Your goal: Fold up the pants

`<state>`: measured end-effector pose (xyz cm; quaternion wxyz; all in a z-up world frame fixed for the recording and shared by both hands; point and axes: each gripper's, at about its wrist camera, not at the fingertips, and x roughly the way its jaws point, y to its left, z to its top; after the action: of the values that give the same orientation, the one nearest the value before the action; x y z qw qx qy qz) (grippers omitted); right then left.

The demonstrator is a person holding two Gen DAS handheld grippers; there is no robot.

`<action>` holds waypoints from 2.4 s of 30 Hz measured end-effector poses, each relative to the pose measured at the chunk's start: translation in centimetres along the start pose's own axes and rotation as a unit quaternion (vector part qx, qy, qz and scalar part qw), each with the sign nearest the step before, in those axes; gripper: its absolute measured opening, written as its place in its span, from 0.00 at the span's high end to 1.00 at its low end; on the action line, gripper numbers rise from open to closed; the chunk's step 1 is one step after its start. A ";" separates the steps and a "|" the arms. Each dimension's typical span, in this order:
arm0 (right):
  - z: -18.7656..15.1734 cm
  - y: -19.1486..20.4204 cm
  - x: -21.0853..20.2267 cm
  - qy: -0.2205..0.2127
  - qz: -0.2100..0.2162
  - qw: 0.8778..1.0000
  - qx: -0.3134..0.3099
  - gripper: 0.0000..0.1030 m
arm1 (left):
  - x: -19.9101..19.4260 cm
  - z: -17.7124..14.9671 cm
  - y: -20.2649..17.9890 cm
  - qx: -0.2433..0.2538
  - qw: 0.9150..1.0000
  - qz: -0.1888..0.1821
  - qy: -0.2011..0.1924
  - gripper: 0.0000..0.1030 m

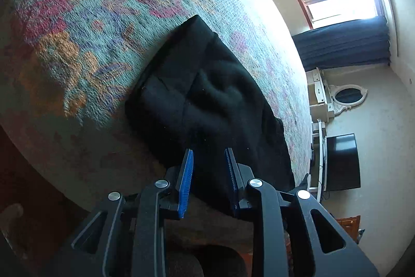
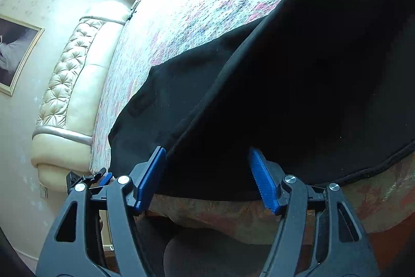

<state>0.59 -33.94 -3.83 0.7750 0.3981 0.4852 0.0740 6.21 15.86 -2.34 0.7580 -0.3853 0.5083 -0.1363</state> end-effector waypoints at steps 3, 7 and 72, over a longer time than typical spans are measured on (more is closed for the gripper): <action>1.6 -0.7 -0.6 -0.019 -0.012 1.000 0.016 0.36 | 0.1 -0.1 -0.6 0.027 0.999 0.018 -0.002 0.56; 4.6 -2.2 -3.8 -0.087 -0.043 0.995 0.038 0.36 | 0.3 0.2 -0.5 0.030 0.999 0.019 -0.002 0.51; 2.0 -27.3 -20.3 -0.347 -0.070 0.897 0.267 0.95 | 1.7 0.3 -3.1 0.106 0.988 0.105 -0.025 0.20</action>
<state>-15.75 -63.57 -8.14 0.7620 0.5553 0.2140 -0.2552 7.80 12.92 -1.12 0.8171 -0.2503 0.5096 -0.0999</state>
